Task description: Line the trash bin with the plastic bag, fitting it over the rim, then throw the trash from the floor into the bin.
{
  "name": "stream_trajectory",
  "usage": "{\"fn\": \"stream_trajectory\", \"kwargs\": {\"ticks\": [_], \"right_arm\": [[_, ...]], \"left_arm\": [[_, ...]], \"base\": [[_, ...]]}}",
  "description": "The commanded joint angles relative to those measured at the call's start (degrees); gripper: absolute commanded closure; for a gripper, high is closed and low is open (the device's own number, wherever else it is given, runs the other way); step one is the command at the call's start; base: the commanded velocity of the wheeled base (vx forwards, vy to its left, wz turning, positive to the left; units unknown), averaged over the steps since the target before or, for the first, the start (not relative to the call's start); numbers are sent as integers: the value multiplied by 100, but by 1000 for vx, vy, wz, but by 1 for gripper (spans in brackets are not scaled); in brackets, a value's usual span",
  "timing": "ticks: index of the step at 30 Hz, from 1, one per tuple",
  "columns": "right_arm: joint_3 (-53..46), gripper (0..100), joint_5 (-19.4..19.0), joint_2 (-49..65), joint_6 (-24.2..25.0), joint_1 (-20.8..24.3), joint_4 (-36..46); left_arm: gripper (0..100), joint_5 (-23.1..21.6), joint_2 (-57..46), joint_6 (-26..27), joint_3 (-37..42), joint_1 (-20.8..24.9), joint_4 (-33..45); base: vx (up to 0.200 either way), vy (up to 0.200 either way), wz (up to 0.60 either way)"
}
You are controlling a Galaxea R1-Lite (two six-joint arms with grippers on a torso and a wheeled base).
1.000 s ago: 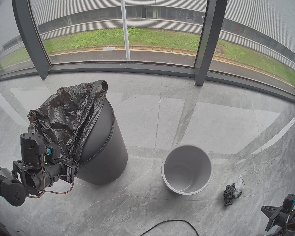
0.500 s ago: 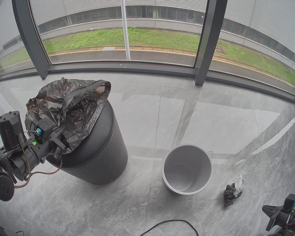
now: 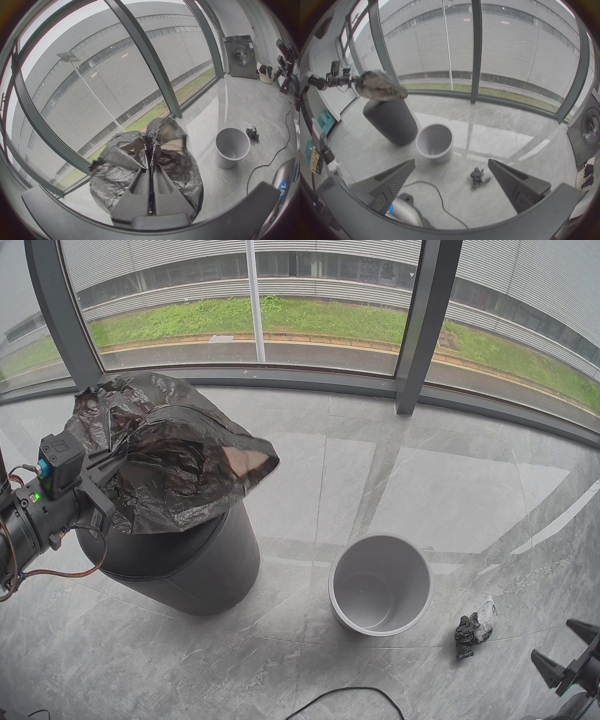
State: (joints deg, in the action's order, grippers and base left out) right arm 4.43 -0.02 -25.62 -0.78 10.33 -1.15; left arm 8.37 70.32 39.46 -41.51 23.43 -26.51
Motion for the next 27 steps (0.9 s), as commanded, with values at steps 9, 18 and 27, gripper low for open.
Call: {"fn": "stream_trajectory", "kwargs": {"ticks": [9,18,27], "right_arm": [[4928,0,-208,-5647,-291,2184,-1292],[5314,0,38,-7079,-274,3608,-1608],[6009,0,257,-8011,-247,3810,-2021]], "left_arm": [[100,-11,641,-132,-1975,179,472],[100,-29,1098,-369,-2089,-49,410],[100,-38,1397,-413,-2678,-49,419]], "base": [[0,0,0],[0,0,0],[0,0,0]]}}
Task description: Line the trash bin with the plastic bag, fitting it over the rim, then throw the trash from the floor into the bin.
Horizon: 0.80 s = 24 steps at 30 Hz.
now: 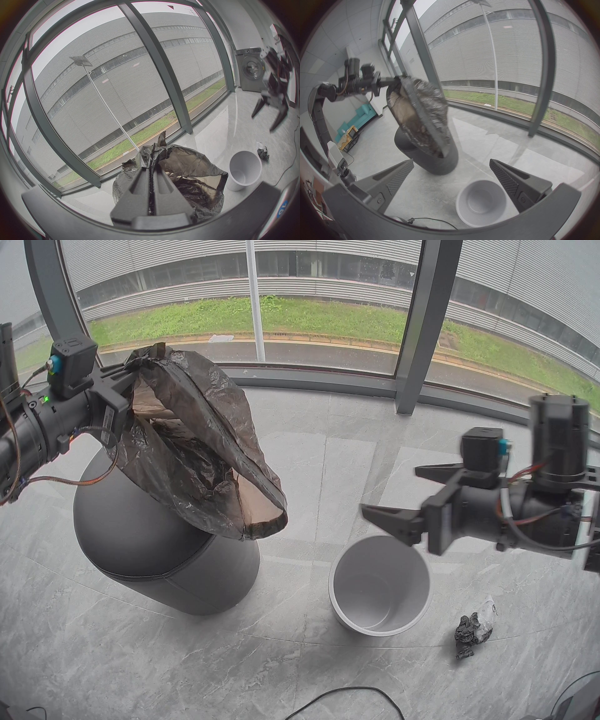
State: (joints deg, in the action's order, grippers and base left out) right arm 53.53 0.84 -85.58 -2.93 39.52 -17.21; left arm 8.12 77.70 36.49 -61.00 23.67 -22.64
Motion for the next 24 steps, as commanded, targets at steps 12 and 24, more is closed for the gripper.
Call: {"fn": "stream_trajectory", "kwargs": {"ticks": [12,24], "right_arm": [[2364,0,637,-3334,-68,601,-1082],[3155,0,1208,-4002,-68,354,-1425]], "left_arm": [[100,-21,685,-203,-729,-100,75],[100,-21,553,-203,-729,-82,75]], "base": [[0,0,0],[0,0,0]]}}
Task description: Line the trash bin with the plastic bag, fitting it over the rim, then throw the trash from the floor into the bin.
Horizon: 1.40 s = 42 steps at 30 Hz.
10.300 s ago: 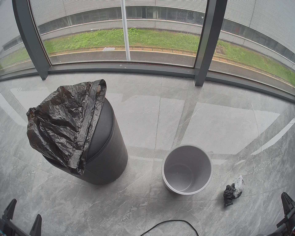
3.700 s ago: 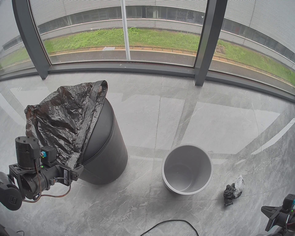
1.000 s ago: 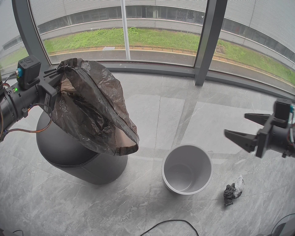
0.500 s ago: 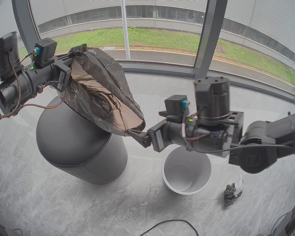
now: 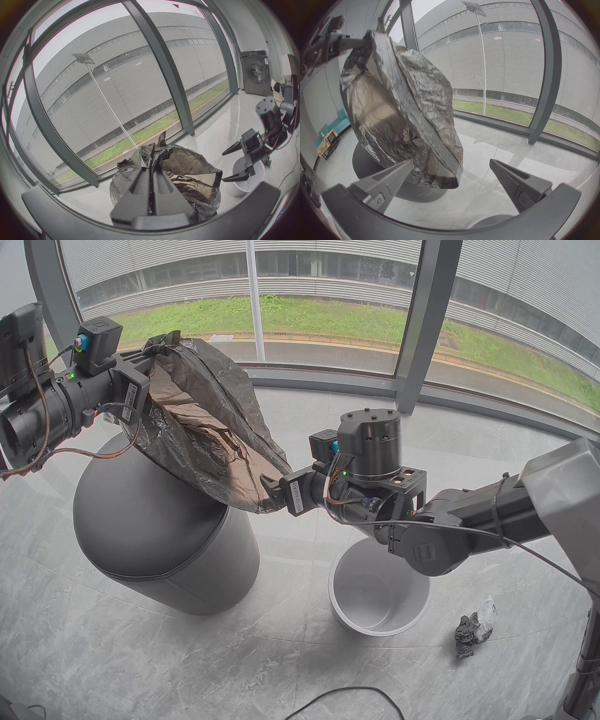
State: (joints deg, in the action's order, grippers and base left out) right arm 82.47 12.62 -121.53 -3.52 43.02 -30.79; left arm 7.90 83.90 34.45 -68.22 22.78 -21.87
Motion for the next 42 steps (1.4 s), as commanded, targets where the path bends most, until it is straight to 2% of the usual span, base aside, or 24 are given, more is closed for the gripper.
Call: {"fn": "stream_trajectory", "kwargs": {"ticks": [1,10,11,18,25,28,30,36,39,42], "right_arm": [[384,0,39,-477,1,-4,-102],[648,0,180,-837,-8,-66,-287],[656,100,188,-881,-8,-101,-322],[788,100,180,-1022,-17,-171,-471],[410,100,109,-714,27,-101,-524],[-363,100,-31,121,18,-83,-542],[-996,100,-251,692,27,-92,-533],[-2807,100,-515,2564,159,-250,-471],[-3439,100,-646,3443,282,-224,-261],[-3624,100,-655,4155,361,-189,205]], "left_arm": [[100,-25,-84,0,-16,16,-1],[100,-113,-216,0,54,-2,7],[100,-113,-225,0,45,7,7],[100,-122,-286,-26,81,24,7],[100,-192,-277,-474,63,33,-37],[100,-192,-242,-1169,142,51,-45],[100,-192,-189,-1854,230,139,-72],[100,-184,109,-4289,292,886,-81],[100,-192,259,-5150,318,1343,-81],[100,-192,443,-5721,529,1729,-63]], "base": [[0,0,0],[0,0,0],[0,0,0],[0,0,0],[0,0,0],[0,0,0],[0,0,0],[0,0,0],[0,0,0],[0,0,0]]}}
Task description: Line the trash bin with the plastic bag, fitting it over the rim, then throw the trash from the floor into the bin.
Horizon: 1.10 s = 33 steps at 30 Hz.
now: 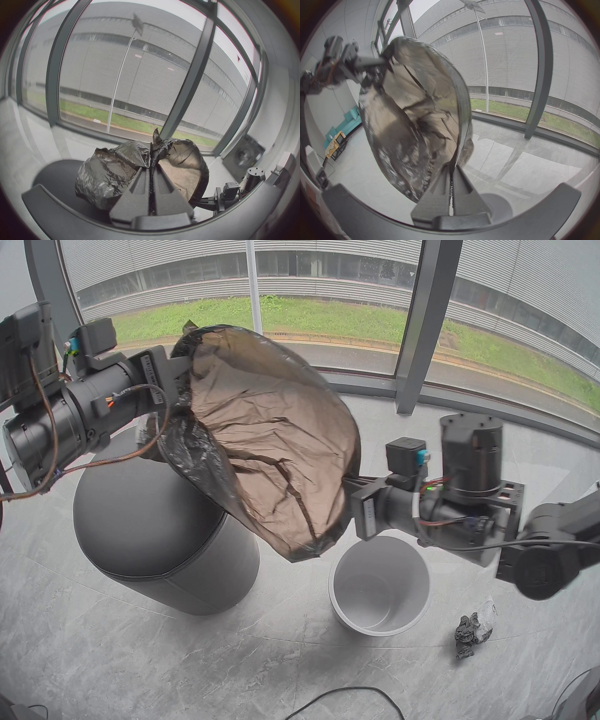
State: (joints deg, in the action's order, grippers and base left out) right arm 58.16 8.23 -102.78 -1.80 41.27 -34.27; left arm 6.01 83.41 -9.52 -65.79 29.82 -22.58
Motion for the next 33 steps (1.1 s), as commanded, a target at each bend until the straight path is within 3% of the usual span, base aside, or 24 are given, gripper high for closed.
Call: {"fn": "stream_trajectory", "kwargs": {"ticks": [1,5,11,25,33], "right_arm": [[-1184,100,-208,2464,251,-13,737],[-1184,100,-146,2869,488,13,1133],[-1360,100,-129,3053,514,136,1317],[-1931,100,-164,2939,523,497,1300],[-2081,100,-216,2754,514,672,1256]], "left_arm": [[100,-3,545,-1403,392,1096,8],[100,-30,721,-1491,796,1281,-10],[100,-12,1143,-2212,770,1624,8],[100,23,1661,-2238,954,1720,-10],[100,102,1362,-2537,1622,1782,-177]], "base": [[0,0,0],[0,-50,0],[0,-200,0],[0,-200,0],[0,0,0]]}}
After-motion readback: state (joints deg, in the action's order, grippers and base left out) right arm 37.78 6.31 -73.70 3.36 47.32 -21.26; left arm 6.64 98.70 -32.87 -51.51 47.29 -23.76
